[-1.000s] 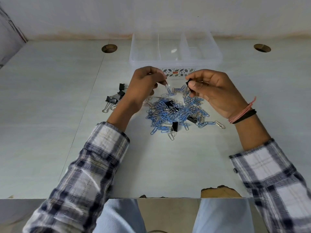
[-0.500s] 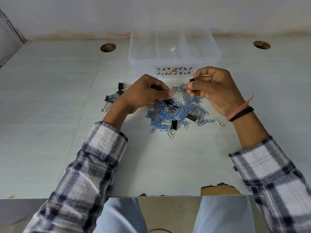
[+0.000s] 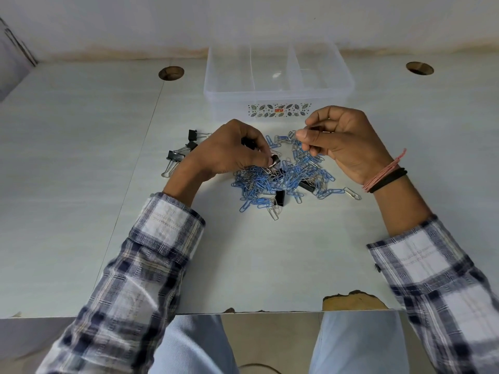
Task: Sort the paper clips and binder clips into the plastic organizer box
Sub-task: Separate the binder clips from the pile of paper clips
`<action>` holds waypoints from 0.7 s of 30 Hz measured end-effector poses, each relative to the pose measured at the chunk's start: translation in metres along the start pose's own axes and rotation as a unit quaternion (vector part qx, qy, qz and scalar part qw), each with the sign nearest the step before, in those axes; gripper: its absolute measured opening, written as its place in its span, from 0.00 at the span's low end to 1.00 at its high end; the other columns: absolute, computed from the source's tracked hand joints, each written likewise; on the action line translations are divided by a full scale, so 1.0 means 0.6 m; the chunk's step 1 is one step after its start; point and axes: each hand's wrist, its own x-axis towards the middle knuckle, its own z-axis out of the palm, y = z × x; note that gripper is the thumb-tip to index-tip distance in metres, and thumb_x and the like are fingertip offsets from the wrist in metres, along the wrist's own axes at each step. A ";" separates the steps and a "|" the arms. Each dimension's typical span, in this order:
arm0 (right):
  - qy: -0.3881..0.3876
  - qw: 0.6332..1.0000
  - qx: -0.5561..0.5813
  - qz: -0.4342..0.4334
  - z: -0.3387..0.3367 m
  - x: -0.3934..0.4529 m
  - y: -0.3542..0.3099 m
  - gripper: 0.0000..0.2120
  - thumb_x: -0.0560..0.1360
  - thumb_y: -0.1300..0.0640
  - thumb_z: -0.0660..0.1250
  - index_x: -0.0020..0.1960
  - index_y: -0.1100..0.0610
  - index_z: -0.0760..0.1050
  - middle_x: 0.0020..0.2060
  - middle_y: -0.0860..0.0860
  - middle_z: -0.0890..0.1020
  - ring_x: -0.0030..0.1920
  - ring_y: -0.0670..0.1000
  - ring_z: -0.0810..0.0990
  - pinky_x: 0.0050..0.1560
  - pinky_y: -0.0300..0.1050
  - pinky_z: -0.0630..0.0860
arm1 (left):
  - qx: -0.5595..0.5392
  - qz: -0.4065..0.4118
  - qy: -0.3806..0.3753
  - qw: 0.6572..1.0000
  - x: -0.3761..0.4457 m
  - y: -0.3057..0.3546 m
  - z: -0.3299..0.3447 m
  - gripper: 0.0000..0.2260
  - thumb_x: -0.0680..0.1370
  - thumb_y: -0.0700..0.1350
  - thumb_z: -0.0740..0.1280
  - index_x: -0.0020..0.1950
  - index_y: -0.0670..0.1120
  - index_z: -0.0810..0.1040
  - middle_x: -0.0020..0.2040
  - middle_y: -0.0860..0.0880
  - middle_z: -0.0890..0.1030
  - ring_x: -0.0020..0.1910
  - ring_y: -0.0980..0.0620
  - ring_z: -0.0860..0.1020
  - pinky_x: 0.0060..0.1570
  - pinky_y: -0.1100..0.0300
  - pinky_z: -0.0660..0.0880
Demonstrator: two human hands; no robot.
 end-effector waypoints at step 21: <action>-0.050 0.996 -0.071 0.021 0.004 -0.008 -0.006 0.14 0.75 0.54 0.73 0.50 0.66 0.80 0.33 0.56 0.71 0.29 0.49 0.67 0.26 0.39 0.64 | -0.480 0.008 0.045 0.876 0.003 0.016 -0.011 0.07 0.80 0.35 0.61 0.45 0.45 0.74 0.42 0.47 0.82 0.28 0.57 0.55 0.23 0.67 0.54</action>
